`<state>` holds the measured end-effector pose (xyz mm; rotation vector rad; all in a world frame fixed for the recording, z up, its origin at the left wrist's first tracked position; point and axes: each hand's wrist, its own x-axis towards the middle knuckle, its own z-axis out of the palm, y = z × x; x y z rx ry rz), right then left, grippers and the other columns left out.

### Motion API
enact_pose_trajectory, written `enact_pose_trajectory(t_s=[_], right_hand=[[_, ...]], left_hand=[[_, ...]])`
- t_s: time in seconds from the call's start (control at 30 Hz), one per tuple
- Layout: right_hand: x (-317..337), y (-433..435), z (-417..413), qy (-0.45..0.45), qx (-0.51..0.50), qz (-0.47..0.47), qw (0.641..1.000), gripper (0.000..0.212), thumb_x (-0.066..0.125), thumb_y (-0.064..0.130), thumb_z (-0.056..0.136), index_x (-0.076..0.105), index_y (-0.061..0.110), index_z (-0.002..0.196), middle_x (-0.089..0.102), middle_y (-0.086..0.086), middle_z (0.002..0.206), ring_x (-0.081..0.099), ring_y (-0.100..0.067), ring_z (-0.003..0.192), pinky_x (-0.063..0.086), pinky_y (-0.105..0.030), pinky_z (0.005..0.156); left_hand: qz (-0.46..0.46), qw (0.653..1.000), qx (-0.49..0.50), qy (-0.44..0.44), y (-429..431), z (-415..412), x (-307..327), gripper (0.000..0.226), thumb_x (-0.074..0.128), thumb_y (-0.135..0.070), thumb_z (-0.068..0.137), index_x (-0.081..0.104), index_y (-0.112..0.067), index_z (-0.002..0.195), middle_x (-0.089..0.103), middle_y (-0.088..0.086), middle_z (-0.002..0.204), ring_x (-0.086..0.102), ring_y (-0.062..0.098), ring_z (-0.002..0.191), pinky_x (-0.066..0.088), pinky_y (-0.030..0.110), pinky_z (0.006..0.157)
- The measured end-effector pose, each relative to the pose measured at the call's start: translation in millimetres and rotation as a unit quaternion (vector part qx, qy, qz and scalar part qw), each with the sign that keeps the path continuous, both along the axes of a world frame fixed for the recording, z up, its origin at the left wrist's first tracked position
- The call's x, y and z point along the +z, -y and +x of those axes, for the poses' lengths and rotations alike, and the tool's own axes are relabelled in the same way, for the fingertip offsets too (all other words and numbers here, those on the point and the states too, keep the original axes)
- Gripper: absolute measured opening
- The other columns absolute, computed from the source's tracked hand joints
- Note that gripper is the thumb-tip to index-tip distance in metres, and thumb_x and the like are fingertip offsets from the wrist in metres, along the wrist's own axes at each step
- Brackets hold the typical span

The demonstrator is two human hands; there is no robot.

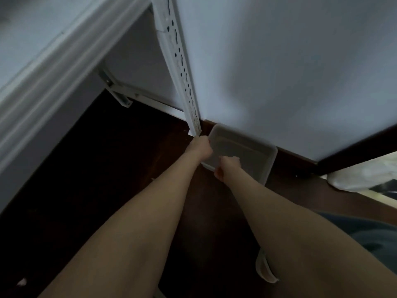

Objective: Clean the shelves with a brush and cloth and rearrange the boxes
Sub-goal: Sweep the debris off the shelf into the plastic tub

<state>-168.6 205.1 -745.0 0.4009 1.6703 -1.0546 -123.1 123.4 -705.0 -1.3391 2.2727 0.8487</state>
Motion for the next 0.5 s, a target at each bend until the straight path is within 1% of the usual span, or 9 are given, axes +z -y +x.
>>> enact_pose_trajectory(t_s=[0.07, 0.13, 0.17, 0.23, 0.3, 0.33, 0.4, 0.43, 0.5], right_hand=[[-19, -2, 4, 0.055, -0.055, 0.012, 0.997, 0.024, 0.048, 0.021, 0.098, 0.047, 0.013, 0.121, 0.043, -0.009, 0.079, 0.045, -0.019, 0.065, 0.046, -0.030, 0.057], [-37, -4, 6, 0.088, -0.078, 0.017, 0.993, 0.030, 0.050, 0.027, 0.098, 0.047, 0.012, 0.123, 0.045, -0.012, 0.083, 0.048, -0.022, 0.068, 0.048, -0.033, 0.059], [-46, -4, 7, 0.101, -0.093, 0.011, 0.991, 0.033, 0.050, 0.029, 0.098, 0.047, 0.011, 0.126, 0.046, -0.014, 0.087, 0.050, -0.023, 0.072, 0.049, -0.034, 0.063], [-64, -4, 7, 0.109, -0.118, 0.006, 0.987, 0.039, 0.048, 0.030, 0.099, 0.044, 0.008, 0.131, 0.049, -0.015, 0.103, 0.053, -0.027, 0.088, 0.050, -0.034, 0.071], [-81, -4, 6, 0.105, -0.181, 0.014, 0.978, 0.045, 0.049, 0.031, 0.099, 0.042, 0.008, 0.137, 0.049, -0.017, 0.121, 0.055, -0.028, 0.106, 0.050, -0.034, 0.075], [-85, -4, 6, 0.105, -0.219, 0.017, 0.970, 0.047, 0.050, 0.032, 0.098, 0.042, 0.010, 0.138, 0.049, -0.017, 0.128, 0.055, -0.029, 0.111, 0.050, -0.034, 0.077], [-93, -2, 6, 0.097, -0.270, 0.021, 0.958, 0.048, 0.049, 0.033, 0.099, 0.041, 0.010, 0.140, 0.048, -0.017, 0.133, 0.054, -0.030, 0.116, 0.049, -0.035, 0.084], [-99, 0, 4, 0.107, -0.296, 0.016, 0.949, 0.048, 0.048, 0.032, 0.099, 0.039, 0.010, 0.141, 0.048, -0.017, 0.135, 0.053, -0.030, 0.118, 0.049, -0.035, 0.088], [-108, -1, 1, 0.120, -0.318, 0.008, 0.940, 0.049, 0.045, 0.030, 0.101, 0.034, 0.011, 0.144, 0.045, -0.016, 0.140, 0.050, -0.031, 0.125, 0.045, -0.037, 0.099]], left_hand=[[0.010, 1.000, -0.006, 0.015, 1, -1, -18, 0.039, 0.048, -0.016, 0.094, 0.051, -0.006, 0.131, 0.049, 0.017, 0.135, 0.051, 0.033, 0.121, 0.045, 0.043, 0.100], [0.027, 0.999, -0.004, 0.023, 2, -1, -34, 0.044, 0.046, -0.015, 0.094, 0.046, -0.008, 0.137, 0.045, 0.016, 0.139, 0.047, 0.032, 0.125, 0.043, 0.042, 0.103], [0.035, 0.999, -0.001, 0.025, 3, -1, -42, 0.044, 0.046, -0.013, 0.094, 0.045, -0.008, 0.138, 0.045, 0.016, 0.139, 0.047, 0.032, 0.125, 0.043, 0.041, 0.103], [0.044, 0.999, 0.003, 0.029, 4, -1, -57, 0.044, 0.044, -0.011, 0.094, 0.046, -0.008, 0.137, 0.046, 0.016, 0.138, 0.049, 0.032, 0.124, 0.044, 0.039, 0.101], [0.050, 0.998, 0.001, 0.037, 4, -1, -70, 0.041, 0.043, -0.011, 0.095, 0.048, -0.008, 0.135, 0.050, 0.017, 0.135, 0.051, 0.032, 0.121, 0.047, 0.038, 0.097], [0.054, 0.998, -0.001, 0.043, 3, -1, -76, 0.039, 0.042, -0.012, 0.095, 0.048, -0.009, 0.134, 0.051, 0.017, 0.134, 0.052, 0.032, 0.120, 0.047, 0.038, 0.095], [0.063, 0.996, -0.008, 0.059, 2, 0, -88, 0.038, 0.041, -0.012, 0.096, 0.049, -0.009, 0.134, 0.051, 0.017, 0.133, 0.053, 0.032, 0.119, 0.047, 0.037, 0.094], [0.069, 0.995, -0.014, 0.069, 1, 1, -93, 0.039, 0.041, -0.011, 0.097, 0.048, -0.009, 0.135, 0.051, 0.017, 0.134, 0.052, 0.032, 0.120, 0.046, 0.037, 0.095], [0.081, 0.993, -0.027, 0.082, 1, 1, -100, 0.040, 0.040, -0.010, 0.097, 0.046, -0.009, 0.137, 0.048, 0.017, 0.137, 0.050, 0.031, 0.123, 0.043, 0.036, 0.098]])
